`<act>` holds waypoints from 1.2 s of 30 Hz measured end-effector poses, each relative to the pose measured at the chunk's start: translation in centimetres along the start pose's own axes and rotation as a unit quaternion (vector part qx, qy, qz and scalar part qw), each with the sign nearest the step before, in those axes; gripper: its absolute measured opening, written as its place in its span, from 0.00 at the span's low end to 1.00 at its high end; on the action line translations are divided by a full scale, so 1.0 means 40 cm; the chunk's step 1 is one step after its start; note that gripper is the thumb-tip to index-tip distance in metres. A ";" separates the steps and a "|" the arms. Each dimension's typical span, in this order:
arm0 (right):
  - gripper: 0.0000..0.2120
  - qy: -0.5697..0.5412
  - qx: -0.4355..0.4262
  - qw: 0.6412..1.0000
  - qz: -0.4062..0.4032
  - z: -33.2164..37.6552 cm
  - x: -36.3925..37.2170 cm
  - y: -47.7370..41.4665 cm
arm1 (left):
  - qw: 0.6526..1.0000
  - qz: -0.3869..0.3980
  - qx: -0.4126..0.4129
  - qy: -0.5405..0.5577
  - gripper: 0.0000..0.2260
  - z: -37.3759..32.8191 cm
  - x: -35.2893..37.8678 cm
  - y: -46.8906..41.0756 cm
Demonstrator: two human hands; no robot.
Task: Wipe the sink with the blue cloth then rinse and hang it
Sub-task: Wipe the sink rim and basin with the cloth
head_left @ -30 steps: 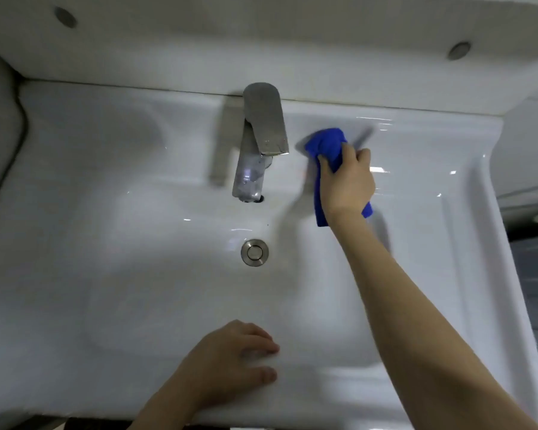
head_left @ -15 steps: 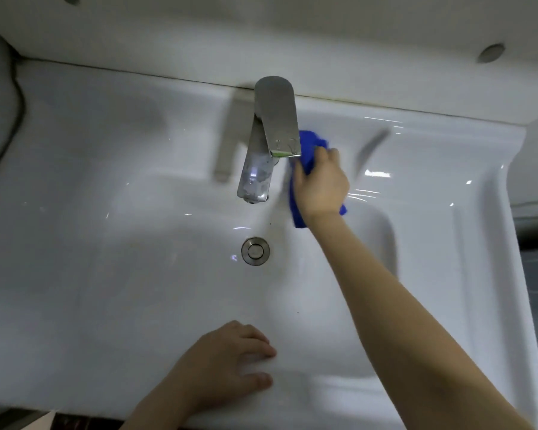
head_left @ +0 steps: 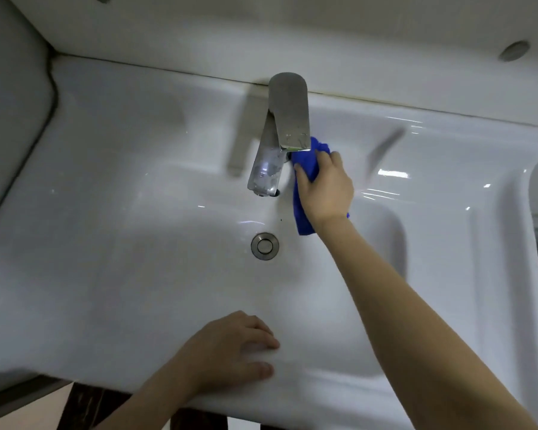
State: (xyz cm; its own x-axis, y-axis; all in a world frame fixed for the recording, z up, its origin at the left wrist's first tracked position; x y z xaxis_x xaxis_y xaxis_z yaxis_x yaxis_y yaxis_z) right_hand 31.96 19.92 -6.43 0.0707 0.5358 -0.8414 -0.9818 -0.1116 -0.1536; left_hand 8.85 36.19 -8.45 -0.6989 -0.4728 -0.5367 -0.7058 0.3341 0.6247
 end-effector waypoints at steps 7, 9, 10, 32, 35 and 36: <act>0.17 0.054 0.085 0.995 -0.025 -0.145 -0.115 0.050 | 1.000 0.001 0.007 -0.004 0.22 0.000 0.001 -0.001; 0.15 0.028 0.145 0.988 -0.053 -0.106 -0.082 0.027 | 1.000 -0.001 0.010 -0.006 0.22 -0.001 0.004 -0.003; 0.14 0.010 0.153 0.987 -0.055 -0.067 -0.052 0.009 | 1.000 0.001 0.009 -0.007 0.22 -0.002 0.005 -0.002; 0.14 0.032 0.003 0.999 0.021 -0.048 -0.073 0.028 | 1.000 -0.004 0.002 0.015 0.21 0.003 0.006 0.007; 0.14 0.064 0.078 0.995 -0.027 -0.114 -0.113 -0.003 | 1.000 -0.006 0.003 0.010 0.21 0.001 0.004 0.001; 0.13 0.057 0.105 0.992 -0.041 -0.107 -0.101 -0.020 | 1.000 -0.007 0.004 0.008 0.21 0.001 0.003 -0.001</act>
State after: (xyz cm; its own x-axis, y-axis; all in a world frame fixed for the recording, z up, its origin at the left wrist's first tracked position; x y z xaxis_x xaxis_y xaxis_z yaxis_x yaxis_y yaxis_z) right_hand 33.23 14.28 -5.10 0.1601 0.4360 -0.8856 -0.9861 0.1117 -0.1233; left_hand 8.79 36.16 -8.55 -0.6874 -0.4908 -0.5354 -0.7161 0.3344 0.6127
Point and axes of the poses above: each hand's wrist, its own y-axis away from the middle knuckle, its own x-axis out of the palm, z = x × y, the point moved 1 cm from there along -y, towards the middle knuckle, and after that the axes turned 10 degrees about -x, right-handed, at the moved point
